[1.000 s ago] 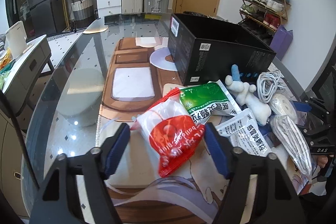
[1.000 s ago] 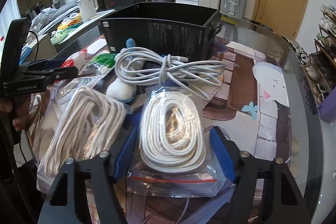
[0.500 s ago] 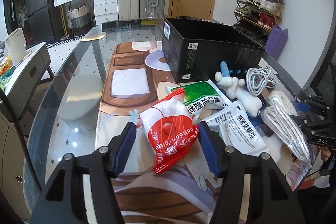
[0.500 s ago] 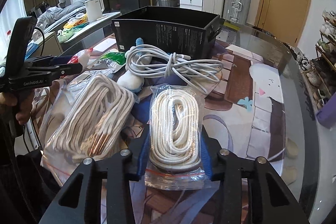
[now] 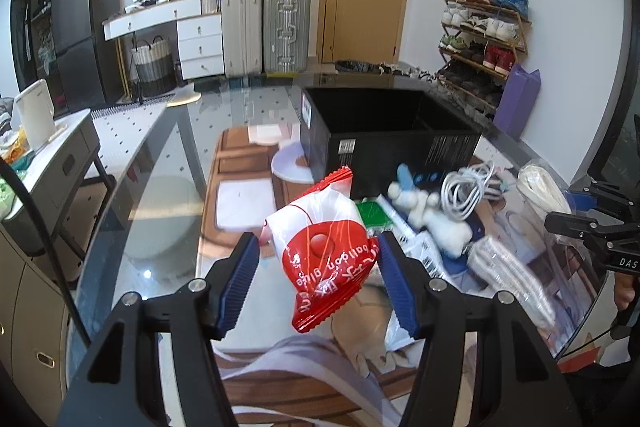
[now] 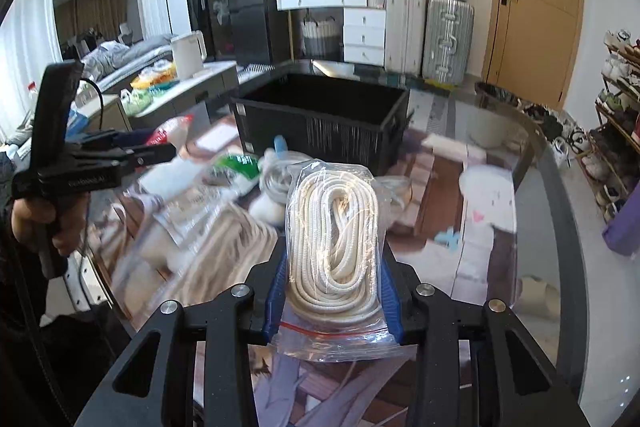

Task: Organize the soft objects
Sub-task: 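Lift both held bags and carry them over the open black box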

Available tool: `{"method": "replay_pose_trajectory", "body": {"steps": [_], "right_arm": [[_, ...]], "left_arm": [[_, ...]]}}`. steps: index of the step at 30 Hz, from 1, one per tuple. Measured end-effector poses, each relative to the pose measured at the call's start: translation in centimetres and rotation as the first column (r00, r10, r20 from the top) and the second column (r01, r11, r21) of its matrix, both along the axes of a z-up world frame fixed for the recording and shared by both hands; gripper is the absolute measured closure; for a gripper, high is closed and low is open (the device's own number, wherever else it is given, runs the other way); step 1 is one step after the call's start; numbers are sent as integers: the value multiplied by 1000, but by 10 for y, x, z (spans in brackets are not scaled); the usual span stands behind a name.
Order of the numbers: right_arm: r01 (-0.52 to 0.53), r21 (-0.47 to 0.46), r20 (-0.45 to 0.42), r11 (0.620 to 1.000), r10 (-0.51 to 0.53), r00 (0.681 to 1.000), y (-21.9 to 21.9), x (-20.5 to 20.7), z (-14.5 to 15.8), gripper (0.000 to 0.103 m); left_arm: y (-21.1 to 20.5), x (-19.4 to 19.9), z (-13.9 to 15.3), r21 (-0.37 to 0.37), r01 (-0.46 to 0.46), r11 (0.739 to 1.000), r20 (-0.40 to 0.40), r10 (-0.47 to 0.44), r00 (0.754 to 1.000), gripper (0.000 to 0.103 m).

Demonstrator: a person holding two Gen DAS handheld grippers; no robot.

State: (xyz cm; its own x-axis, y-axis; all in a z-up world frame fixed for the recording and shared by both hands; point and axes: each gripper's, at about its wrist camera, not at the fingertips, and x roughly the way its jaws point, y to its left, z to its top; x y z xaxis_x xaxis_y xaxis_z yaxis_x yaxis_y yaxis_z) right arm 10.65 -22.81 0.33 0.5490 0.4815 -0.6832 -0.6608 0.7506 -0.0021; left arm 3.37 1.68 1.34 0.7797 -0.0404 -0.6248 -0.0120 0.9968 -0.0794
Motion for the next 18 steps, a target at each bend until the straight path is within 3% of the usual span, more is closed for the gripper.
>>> {"method": "replay_pose_trajectory", "body": {"steps": [18], "right_arm": [[3,101,76,995,-11,997,16,30,57,62]], "left_arm": [[-8,20,47,15,23,1000,115,-25,993,42]]}}
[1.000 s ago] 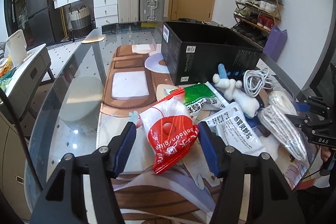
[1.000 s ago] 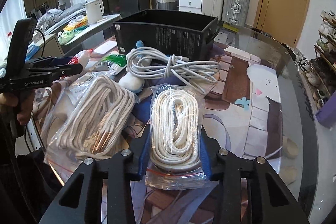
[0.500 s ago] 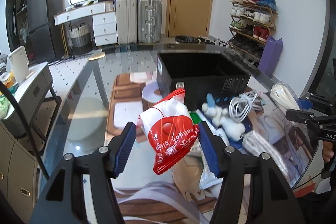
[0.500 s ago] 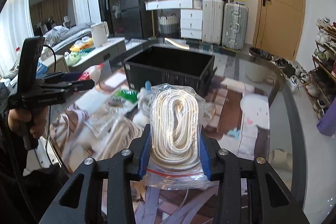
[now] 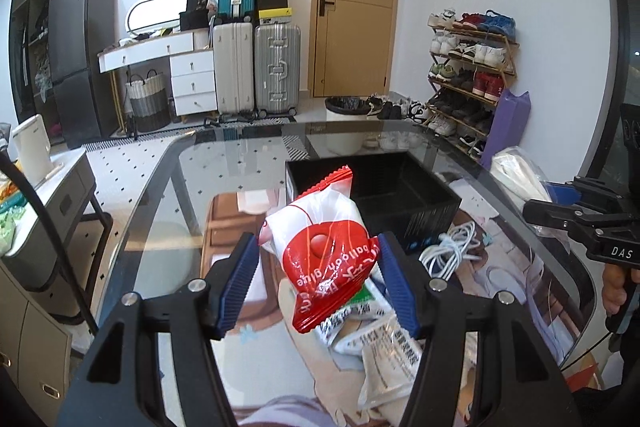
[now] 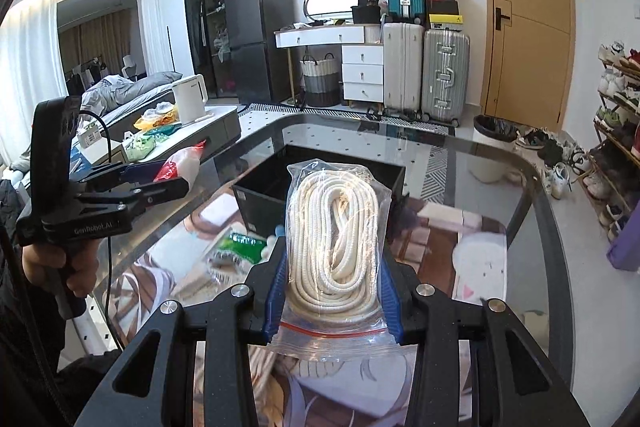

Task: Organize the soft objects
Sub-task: 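Lift both held bags and carry them over the open black box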

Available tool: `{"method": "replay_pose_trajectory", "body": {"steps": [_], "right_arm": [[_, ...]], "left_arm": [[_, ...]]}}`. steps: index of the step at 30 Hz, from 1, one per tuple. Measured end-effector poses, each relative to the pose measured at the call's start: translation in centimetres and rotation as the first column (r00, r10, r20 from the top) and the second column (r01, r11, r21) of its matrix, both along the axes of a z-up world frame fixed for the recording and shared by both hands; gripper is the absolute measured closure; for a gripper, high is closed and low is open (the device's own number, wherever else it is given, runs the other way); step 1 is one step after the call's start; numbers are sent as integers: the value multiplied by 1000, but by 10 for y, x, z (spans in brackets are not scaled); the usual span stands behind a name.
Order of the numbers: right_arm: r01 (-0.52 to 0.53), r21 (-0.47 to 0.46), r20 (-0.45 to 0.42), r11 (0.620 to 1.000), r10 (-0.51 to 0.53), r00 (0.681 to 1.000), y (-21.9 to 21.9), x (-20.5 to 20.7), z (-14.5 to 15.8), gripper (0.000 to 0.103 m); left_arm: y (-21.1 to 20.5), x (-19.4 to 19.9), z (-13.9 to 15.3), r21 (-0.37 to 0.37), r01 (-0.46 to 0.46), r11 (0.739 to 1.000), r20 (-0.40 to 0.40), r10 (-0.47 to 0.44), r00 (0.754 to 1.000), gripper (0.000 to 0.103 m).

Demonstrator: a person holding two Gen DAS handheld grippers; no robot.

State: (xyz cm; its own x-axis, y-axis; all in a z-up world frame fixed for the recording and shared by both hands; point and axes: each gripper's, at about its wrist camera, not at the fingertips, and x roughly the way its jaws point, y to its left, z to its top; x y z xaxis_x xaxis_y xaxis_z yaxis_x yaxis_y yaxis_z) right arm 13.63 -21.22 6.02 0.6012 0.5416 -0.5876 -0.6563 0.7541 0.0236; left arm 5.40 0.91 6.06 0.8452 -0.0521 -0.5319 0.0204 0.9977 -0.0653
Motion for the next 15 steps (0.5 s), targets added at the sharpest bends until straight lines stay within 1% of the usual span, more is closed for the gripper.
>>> {"method": "replay_pose_trajectory", "body": {"steps": [5,15], "right_arm": [[4,9,-1,1000,-4,1000,9,10,8,62],[11,37,-16,999,-10,1000,24,28,20,62]], "left_arm": [[0,12,7,0,8,1000,10,-8,1000,42],[4,31,9,-7,19,1000,8,-19,1000,42]]}}
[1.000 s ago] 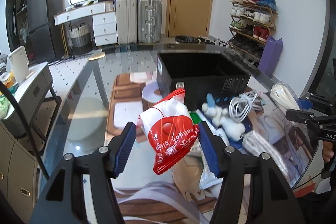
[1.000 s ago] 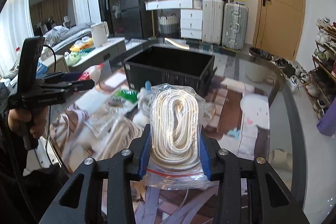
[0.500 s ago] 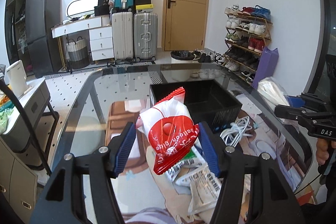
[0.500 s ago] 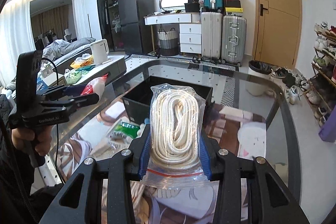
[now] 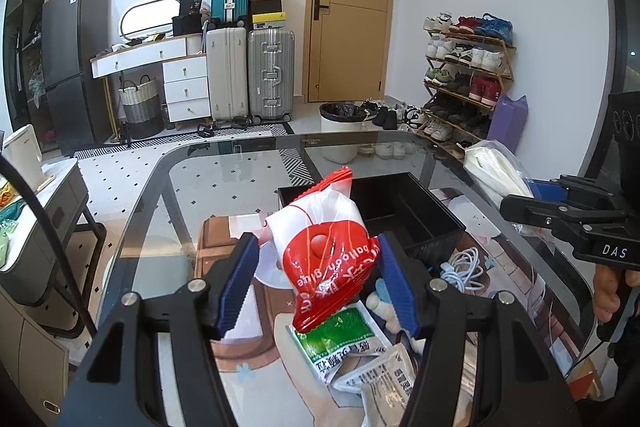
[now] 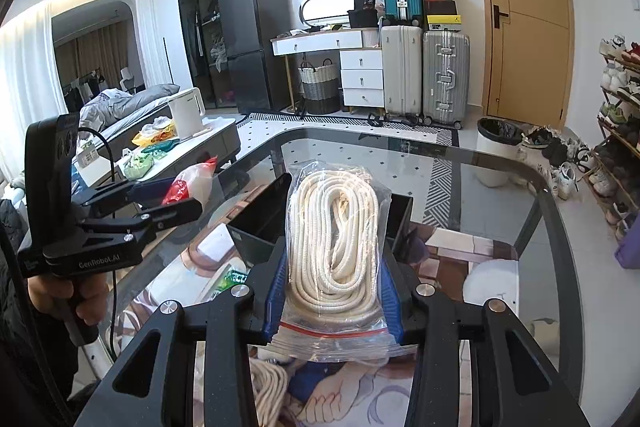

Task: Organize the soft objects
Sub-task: 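Lift both held bags and carry them over the open black box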

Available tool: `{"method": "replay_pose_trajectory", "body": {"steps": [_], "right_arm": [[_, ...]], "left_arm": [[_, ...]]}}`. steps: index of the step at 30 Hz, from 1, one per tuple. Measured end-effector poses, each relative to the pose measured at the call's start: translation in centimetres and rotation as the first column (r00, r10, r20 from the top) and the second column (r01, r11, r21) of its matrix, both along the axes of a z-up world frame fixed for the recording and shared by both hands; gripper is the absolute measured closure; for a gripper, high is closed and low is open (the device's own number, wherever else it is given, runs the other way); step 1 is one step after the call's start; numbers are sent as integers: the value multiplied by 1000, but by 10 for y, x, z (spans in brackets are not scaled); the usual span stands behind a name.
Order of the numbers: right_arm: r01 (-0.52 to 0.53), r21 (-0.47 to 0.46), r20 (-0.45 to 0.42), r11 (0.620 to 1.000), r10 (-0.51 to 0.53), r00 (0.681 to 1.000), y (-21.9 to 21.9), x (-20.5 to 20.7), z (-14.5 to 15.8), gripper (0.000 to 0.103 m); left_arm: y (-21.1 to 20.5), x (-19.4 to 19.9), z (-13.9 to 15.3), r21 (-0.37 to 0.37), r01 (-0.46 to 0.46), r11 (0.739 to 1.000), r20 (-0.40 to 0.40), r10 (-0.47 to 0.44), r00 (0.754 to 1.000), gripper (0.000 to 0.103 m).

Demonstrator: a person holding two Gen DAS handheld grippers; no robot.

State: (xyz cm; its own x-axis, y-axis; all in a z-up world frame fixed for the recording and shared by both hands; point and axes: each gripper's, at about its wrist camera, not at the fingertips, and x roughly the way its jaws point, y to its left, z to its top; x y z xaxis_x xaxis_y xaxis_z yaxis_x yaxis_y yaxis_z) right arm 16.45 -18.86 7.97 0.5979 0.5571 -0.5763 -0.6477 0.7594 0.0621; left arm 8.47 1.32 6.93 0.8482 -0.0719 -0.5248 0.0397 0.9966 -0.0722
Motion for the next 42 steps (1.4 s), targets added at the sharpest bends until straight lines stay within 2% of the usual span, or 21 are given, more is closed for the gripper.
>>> {"method": "replay_pose_trajectory", "body": {"steps": [16,42], "right_arm": [[1,-9,-47,1000,-1,999,15,34,1,62],[-27,-43,-132,999,21,991,45,87,-34,62]], "left_arm": [[-3,32,-8,12,6,1000,-42,-5,999,42],[-19,85,-30,28,39,999,-127,-36,991,42]]}}
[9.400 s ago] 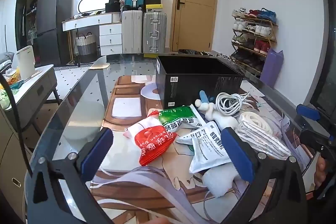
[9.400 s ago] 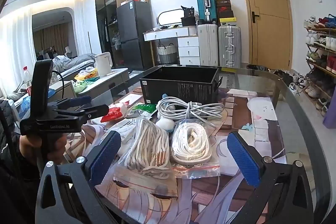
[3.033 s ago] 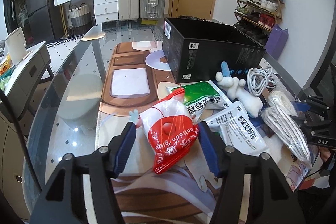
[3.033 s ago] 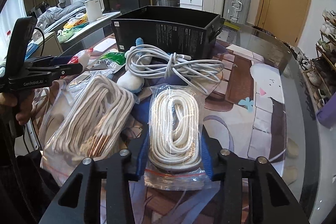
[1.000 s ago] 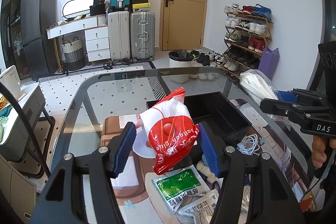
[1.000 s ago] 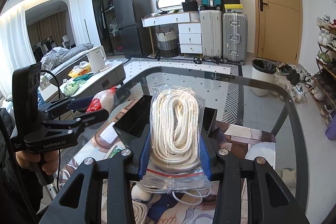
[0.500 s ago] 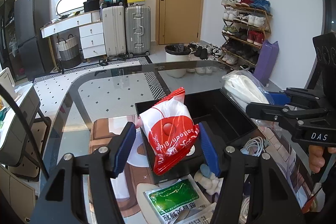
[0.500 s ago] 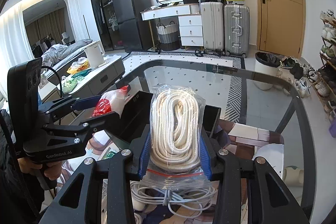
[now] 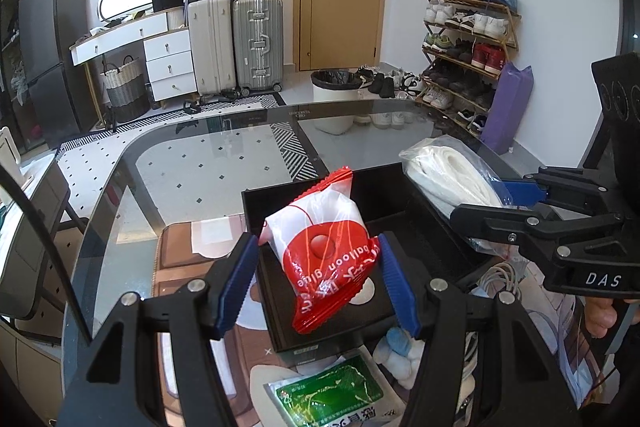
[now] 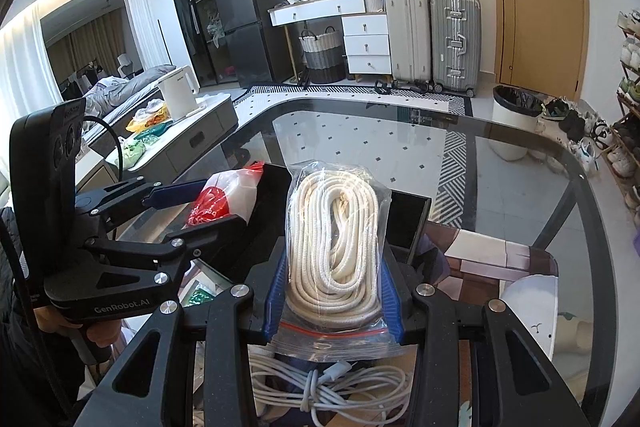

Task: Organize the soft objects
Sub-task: 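Lift both held bags and carry them over the open black box, then open both tools to drop the bags into the black box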

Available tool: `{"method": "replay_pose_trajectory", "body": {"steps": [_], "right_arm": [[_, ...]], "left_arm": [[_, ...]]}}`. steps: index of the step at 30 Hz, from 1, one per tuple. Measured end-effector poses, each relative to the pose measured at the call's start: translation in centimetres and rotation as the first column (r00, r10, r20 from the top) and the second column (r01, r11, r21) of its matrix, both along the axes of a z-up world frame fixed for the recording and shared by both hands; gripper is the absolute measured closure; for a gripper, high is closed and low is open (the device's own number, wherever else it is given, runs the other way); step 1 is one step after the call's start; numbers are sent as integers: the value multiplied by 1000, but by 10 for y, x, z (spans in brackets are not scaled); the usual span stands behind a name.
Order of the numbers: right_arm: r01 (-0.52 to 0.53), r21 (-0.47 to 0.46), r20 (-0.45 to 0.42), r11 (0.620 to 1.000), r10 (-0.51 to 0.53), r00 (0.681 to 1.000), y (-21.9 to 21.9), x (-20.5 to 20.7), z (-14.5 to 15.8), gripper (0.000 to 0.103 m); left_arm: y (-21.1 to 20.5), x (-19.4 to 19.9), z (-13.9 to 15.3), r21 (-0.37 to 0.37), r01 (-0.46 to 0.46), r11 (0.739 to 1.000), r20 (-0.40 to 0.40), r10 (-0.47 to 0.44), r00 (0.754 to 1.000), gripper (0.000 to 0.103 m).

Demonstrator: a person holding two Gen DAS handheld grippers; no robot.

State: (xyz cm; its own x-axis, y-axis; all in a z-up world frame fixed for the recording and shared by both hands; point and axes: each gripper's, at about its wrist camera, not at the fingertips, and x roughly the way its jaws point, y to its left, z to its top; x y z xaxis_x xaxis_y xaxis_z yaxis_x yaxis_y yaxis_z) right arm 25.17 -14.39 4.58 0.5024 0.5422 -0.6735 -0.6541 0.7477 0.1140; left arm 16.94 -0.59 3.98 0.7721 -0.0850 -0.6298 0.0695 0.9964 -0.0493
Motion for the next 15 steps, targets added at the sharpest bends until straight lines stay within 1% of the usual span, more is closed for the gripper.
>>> {"method": "replay_pose_trajectory", "body": {"steps": [15], "right_arm": [[-10,-26,-16,1000,10,1000,15,19,-14,62]], "left_arm": [[-6,17,-11,15,28,999,-44,-27,999,41]]}}
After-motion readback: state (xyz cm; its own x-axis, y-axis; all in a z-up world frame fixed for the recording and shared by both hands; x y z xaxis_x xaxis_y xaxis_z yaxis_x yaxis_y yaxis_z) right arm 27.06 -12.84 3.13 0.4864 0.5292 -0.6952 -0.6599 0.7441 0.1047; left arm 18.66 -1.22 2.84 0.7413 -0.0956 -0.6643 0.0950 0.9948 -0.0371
